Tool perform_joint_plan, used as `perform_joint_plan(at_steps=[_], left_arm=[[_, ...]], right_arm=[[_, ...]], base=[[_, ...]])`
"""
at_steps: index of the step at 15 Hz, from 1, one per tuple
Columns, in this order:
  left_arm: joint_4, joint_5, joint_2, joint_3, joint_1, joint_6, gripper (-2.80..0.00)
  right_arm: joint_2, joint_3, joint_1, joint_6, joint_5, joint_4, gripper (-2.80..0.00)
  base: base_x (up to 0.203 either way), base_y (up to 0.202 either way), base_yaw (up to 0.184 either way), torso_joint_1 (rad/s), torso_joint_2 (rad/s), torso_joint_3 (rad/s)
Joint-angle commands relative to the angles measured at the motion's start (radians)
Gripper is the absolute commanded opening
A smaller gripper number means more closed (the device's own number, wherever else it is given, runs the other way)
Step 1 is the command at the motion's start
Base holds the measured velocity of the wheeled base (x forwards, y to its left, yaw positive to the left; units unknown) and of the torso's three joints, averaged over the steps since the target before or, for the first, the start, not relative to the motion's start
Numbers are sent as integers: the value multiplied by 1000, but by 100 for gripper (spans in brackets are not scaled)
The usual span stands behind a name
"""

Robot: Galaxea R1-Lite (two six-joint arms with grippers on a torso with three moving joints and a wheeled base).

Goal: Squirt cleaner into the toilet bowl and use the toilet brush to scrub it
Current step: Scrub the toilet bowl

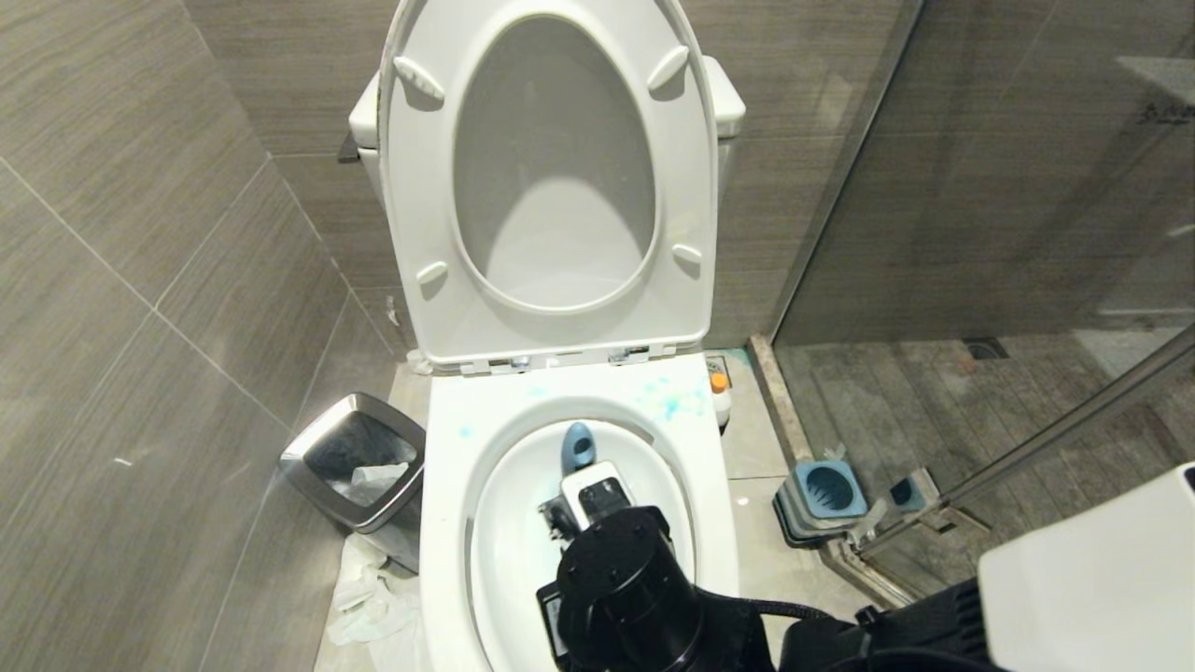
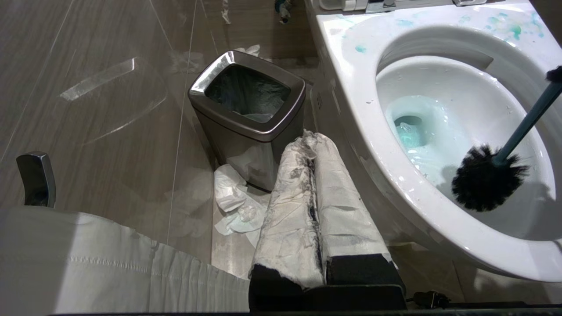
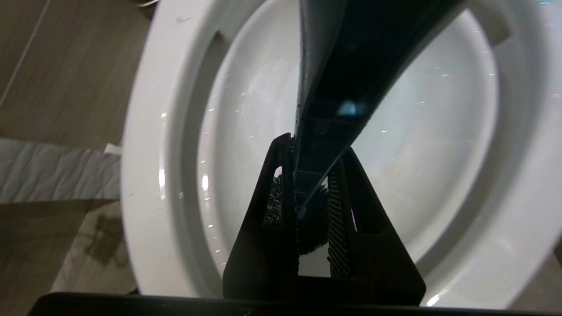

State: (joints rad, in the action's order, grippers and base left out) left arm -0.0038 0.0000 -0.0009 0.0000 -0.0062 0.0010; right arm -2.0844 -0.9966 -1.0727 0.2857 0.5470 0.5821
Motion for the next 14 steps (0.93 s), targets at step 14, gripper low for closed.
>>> perform_joint_plan(at_steps=[14], left_arm=[[-1, 0, 1, 0, 0, 1, -280]], right_arm=[[-11, -156, 282, -100, -2, 8, -280]], base=[[0, 0, 0, 0, 0, 0]])
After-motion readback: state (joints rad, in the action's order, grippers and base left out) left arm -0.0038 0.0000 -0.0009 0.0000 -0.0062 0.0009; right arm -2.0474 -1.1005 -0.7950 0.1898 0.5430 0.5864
